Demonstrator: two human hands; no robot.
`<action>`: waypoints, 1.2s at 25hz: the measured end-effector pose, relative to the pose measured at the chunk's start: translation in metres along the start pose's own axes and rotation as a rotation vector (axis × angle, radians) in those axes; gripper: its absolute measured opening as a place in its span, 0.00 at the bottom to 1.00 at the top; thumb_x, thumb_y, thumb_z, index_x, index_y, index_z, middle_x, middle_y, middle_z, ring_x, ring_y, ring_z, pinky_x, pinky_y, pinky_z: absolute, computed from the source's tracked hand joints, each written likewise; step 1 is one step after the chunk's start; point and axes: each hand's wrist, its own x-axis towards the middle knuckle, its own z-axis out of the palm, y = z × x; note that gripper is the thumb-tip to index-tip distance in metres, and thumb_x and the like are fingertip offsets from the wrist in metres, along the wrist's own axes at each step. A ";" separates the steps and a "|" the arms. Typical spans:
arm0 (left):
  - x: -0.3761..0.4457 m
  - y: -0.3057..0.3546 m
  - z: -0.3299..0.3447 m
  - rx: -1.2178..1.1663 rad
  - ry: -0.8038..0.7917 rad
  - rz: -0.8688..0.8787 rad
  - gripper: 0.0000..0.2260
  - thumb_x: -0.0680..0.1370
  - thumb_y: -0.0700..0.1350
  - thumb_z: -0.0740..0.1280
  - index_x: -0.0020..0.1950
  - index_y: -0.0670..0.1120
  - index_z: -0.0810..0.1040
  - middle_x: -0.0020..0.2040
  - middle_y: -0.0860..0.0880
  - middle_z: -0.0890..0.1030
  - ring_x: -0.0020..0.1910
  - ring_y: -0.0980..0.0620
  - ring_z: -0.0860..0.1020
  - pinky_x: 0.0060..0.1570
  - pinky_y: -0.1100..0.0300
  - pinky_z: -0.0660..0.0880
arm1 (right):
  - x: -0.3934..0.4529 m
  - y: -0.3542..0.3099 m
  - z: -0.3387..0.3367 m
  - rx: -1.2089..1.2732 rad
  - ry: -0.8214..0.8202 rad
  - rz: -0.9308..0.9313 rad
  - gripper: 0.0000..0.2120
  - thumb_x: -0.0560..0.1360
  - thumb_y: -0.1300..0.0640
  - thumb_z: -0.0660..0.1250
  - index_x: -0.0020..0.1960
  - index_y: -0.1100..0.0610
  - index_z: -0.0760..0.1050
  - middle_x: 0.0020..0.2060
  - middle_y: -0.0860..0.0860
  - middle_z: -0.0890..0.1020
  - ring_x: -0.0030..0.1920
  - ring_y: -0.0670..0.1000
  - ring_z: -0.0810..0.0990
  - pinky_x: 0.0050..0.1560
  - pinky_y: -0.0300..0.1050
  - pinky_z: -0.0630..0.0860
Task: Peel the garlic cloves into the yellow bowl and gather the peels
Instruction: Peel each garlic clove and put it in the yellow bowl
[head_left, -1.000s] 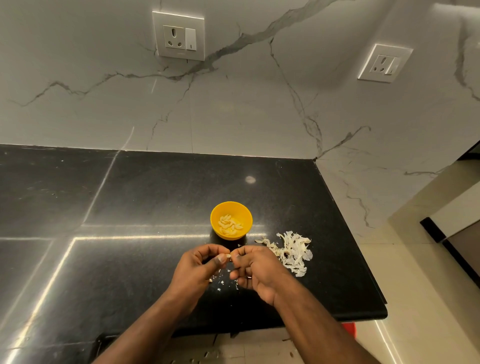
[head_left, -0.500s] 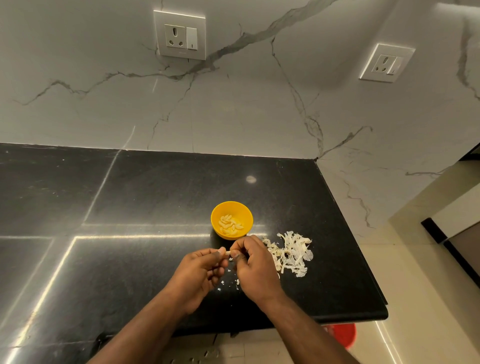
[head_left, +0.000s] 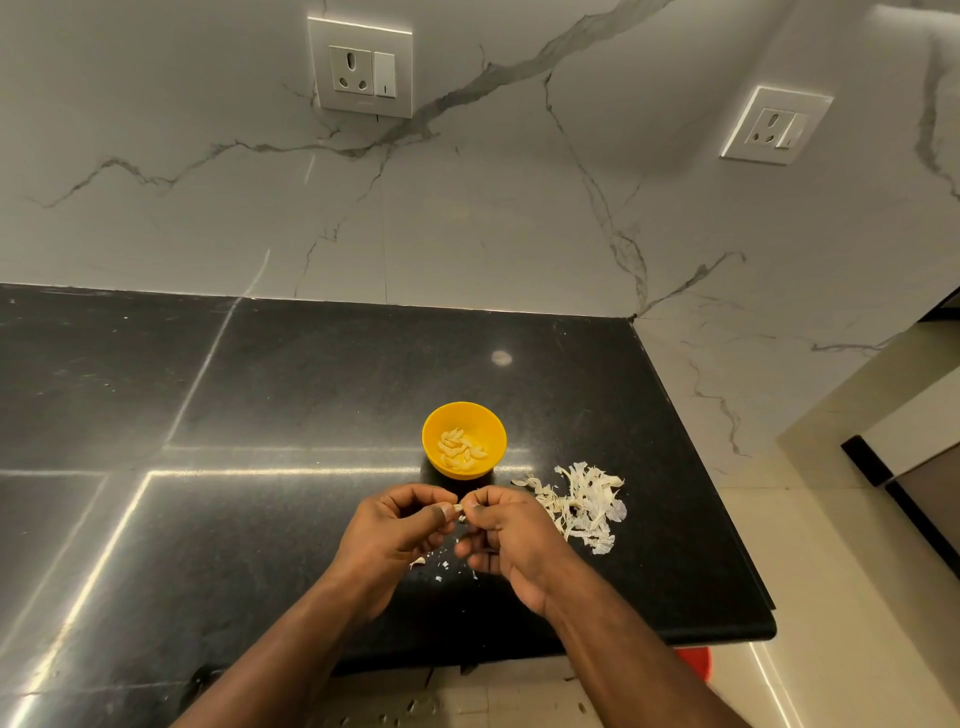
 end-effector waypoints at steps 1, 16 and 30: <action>0.000 -0.001 0.001 -0.009 0.000 0.002 0.05 0.76 0.35 0.71 0.51 0.39 0.84 0.41 0.40 0.84 0.40 0.47 0.79 0.43 0.55 0.77 | -0.001 -0.003 -0.001 0.049 -0.028 0.037 0.08 0.81 0.63 0.61 0.45 0.56 0.77 0.38 0.55 0.80 0.32 0.49 0.79 0.32 0.40 0.73; 0.003 0.006 -0.002 -0.085 -0.002 -0.118 0.04 0.78 0.33 0.67 0.49 0.37 0.82 0.40 0.40 0.82 0.34 0.51 0.77 0.35 0.61 0.74 | 0.005 0.000 -0.005 -0.263 0.142 -0.376 0.08 0.73 0.66 0.74 0.50 0.57 0.81 0.41 0.55 0.85 0.39 0.46 0.82 0.41 0.39 0.79; 0.010 0.006 -0.007 -0.137 -0.019 -0.122 0.06 0.75 0.29 0.69 0.48 0.38 0.81 0.40 0.42 0.82 0.39 0.50 0.80 0.40 0.61 0.79 | 0.016 -0.002 -0.011 0.095 0.162 -0.139 0.08 0.73 0.71 0.69 0.47 0.60 0.77 0.35 0.55 0.81 0.30 0.49 0.77 0.32 0.41 0.72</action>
